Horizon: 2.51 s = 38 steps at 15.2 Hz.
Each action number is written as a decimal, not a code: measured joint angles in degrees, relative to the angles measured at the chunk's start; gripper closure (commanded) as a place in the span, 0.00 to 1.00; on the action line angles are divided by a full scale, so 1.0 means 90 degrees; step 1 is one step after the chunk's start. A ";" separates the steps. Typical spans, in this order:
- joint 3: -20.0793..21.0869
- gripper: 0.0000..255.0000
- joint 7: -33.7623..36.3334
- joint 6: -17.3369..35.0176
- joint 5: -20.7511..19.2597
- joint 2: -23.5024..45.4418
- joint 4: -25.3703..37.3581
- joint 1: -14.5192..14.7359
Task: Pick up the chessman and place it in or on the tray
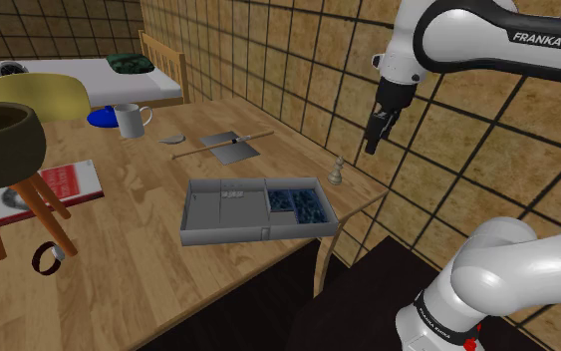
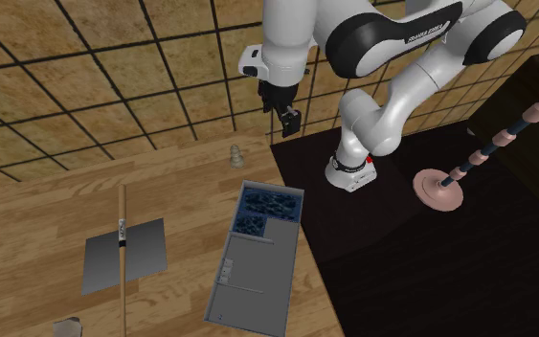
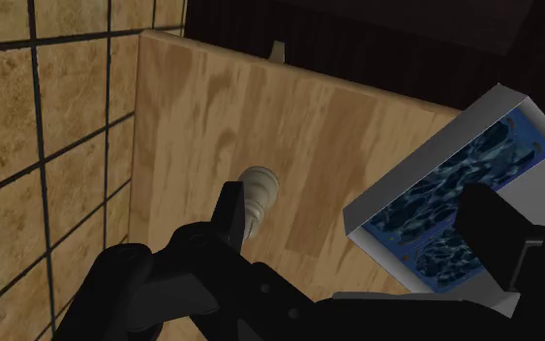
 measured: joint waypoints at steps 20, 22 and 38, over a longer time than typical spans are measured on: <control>-0.1995 0.00 -0.1862 0.2669 0.1598 0.2535 -0.0248 0.0135; -0.1985 0.00 -0.1881 0.2836 0.1626 0.2558 -0.0391 0.0150; -0.1981 1.00 -0.1886 0.2912 0.1638 0.2569 -0.0444 0.0155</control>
